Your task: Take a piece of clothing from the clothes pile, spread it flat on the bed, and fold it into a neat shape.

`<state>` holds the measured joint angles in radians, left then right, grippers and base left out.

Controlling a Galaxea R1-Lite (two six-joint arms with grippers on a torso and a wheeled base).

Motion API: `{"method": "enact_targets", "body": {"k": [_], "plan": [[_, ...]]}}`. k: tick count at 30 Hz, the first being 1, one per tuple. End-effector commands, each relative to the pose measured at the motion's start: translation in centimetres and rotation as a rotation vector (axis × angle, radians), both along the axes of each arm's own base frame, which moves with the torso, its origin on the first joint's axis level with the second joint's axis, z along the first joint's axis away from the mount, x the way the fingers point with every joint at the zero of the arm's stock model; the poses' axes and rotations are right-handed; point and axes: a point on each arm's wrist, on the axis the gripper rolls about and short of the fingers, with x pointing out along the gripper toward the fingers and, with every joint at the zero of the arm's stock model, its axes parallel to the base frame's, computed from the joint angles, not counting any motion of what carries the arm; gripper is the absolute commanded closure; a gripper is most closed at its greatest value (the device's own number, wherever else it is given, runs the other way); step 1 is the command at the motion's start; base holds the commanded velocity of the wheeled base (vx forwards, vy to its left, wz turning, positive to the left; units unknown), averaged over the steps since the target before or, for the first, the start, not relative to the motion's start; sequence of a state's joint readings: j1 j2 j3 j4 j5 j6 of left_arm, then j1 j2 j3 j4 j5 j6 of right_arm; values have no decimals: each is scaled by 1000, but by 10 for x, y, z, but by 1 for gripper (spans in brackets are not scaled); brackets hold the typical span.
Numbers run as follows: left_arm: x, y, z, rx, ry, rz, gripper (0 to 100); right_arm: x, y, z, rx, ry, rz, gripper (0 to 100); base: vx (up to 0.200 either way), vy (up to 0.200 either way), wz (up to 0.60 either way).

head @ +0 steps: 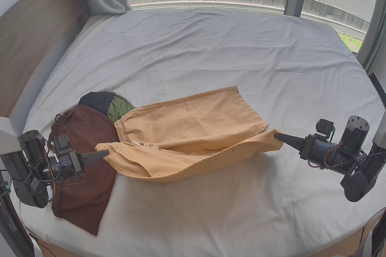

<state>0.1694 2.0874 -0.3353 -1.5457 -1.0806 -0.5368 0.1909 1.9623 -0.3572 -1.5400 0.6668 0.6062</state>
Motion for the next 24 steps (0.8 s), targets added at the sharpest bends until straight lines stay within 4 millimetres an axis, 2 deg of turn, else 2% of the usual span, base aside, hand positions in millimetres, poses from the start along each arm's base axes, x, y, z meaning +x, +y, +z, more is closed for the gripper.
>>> {"method": "enact_targets", "body": {"k": [1, 10, 19, 24], "plan": [[0, 1, 5, -1, -13, 4, 100, 5, 1, 5, 7, -24, 0, 100, 0, 0, 0], [3, 0, 6, 9, -21, 46, 100, 17, 0, 16, 49, -54, -12, 100, 0, 0, 0], [5, 0, 6, 6, -19, 54, 100, 36, 3, 14, 61, -70, -14, 100, 0, 0, 0], [6, 0, 6, 4, -10, 76, 100, 45, 5, 22, 97, -84, -11, 100, 0, 0, 0]]}}
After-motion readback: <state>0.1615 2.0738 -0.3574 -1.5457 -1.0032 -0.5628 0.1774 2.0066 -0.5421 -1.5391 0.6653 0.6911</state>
